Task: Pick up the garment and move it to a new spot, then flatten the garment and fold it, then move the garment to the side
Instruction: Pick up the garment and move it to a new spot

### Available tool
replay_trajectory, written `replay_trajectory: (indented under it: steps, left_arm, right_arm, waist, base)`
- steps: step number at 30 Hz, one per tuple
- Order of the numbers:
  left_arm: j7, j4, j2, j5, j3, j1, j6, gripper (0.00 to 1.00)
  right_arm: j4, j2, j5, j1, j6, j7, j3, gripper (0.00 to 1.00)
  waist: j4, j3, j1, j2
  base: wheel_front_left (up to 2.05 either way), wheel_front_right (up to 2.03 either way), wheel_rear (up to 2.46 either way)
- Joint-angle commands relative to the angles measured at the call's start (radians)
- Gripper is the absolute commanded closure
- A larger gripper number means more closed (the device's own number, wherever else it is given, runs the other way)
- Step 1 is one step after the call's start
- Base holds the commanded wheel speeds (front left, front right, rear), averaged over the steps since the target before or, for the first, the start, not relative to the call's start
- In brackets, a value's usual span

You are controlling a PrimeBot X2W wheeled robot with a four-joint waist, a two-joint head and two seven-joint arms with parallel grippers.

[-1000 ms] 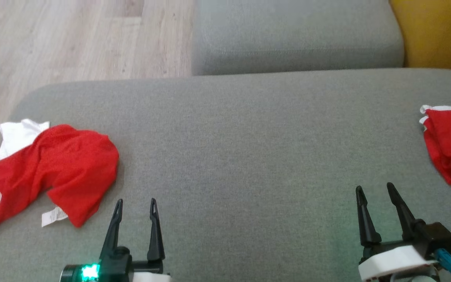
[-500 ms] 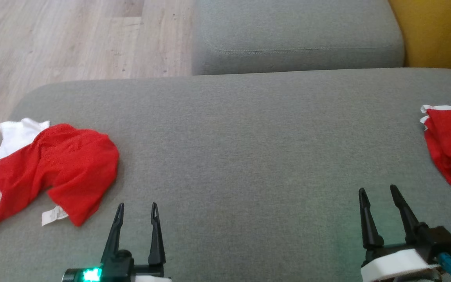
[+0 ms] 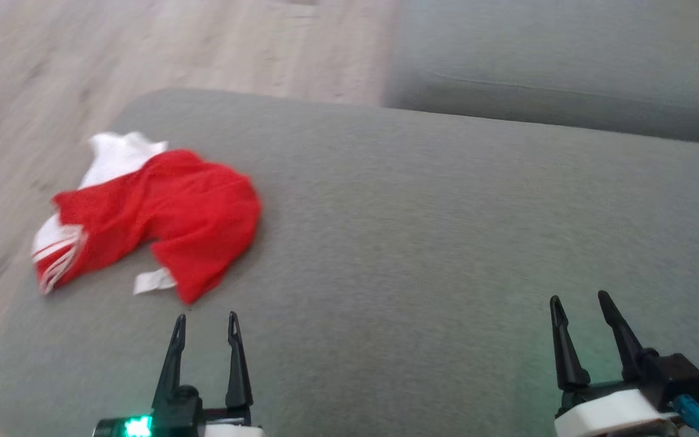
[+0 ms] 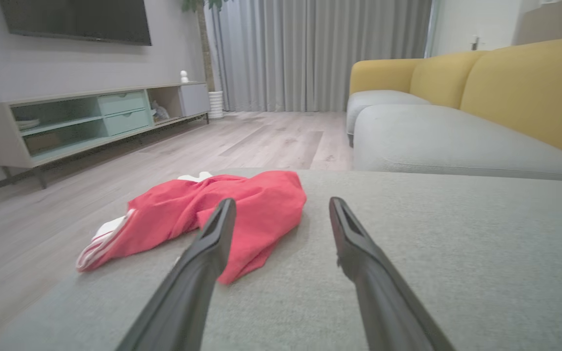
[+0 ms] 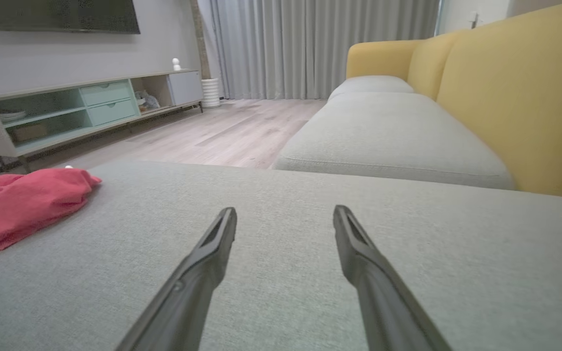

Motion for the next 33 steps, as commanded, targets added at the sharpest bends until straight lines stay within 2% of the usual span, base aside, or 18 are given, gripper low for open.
replay_trajectory:
  steps: [1, 6, 12, 17, 21, 24, 27, 31, 33]
  left_arm:
    - [-0.002, -0.035, 0.0, -0.006, 0.031, -0.036, 0.005, 0.0]
    - [-0.002, -0.037, 0.0, 0.002, 0.044, -0.033, 0.017, 0.0]
    - [-0.002, -0.054, 0.0, -0.003, 0.059, -0.031, 0.031, 0.0]
    - [-0.002, -0.092, 0.0, 0.002, 0.078, -0.042, 0.052, 0.0]
    - [-0.002, -0.125, 0.006, 0.029, 0.132, -0.088, 0.054, 0.0]
    - [-0.002, -0.138, 0.02, 0.024, 0.182, -0.156, 0.03, 0.0]
    - [-0.002, -0.118, 0.04, 0.018, 0.214, -0.266, -0.015, 0.0]
    - [-0.002, 0.021, 0.096, -0.002, 0.251, -0.465, -0.087, 0.0]
    - [-0.002, 0.072, 0.109, -0.01, 0.261, -0.523, -0.098, 0.0]
  right_arm:
    - [-0.03, -0.006, 0.006, -0.024, -0.001, -0.011, 0.021, 0.0]
    - [-0.029, -0.006, 0.002, -0.029, -0.001, -0.011, 0.022, 0.0]
    - [-0.025, -0.006, -0.007, -0.033, -0.001, -0.011, 0.018, 0.0]
    - [-0.026, -0.008, -0.032, -0.056, -0.001, -0.011, 0.018, 0.0]
    - [-0.026, -0.036, -0.036, -0.069, -0.001, -0.011, 0.021, 0.0]
    - [-0.037, -0.075, -0.044, -0.075, -0.001, -0.011, 0.023, 0.0]
    - [-0.049, -0.134, -0.053, -0.085, -0.001, -0.011, 0.033, 0.0]
    - [-0.075, -0.214, -0.057, -0.111, -0.001, -0.011, 0.029, 0.0]
    - [-0.082, -0.234, -0.056, -0.118, -0.001, -0.011, 0.024, 0.0]
  waist:
    - [0.09, 0.013, 0.0, 0.0]
    - [0.191, 0.025, 0.0, 0.0]
    - [0.276, 0.043, 0.0, 0.0]
    - [0.297, 0.09, 0.0, 0.0]
    - [0.305, 0.139, 0.0, 0.0]
    - [0.308, 0.194, 0.0, 0.0]
    - [0.298, 0.26, 0.0, 0.0]
    - [0.273, 0.35, 0.0, 0.0]
    - [0.267, 0.373, 0.0, 0.0]
  base:
    - [0.0, 0.0, 0.0]
    - [0.0, 0.0, 0.0]
    - [0.0, 0.0, 0.0]
    - [0.0, 0.0, 0.0]
    - [0.0, 0.0, 0.0]
    - [0.0, 0.0, 0.0]
    - [0.0, 0.0, 0.0]
    - [0.0, 0.0, 0.0]
    - [0.0, 0.0, 0.0]
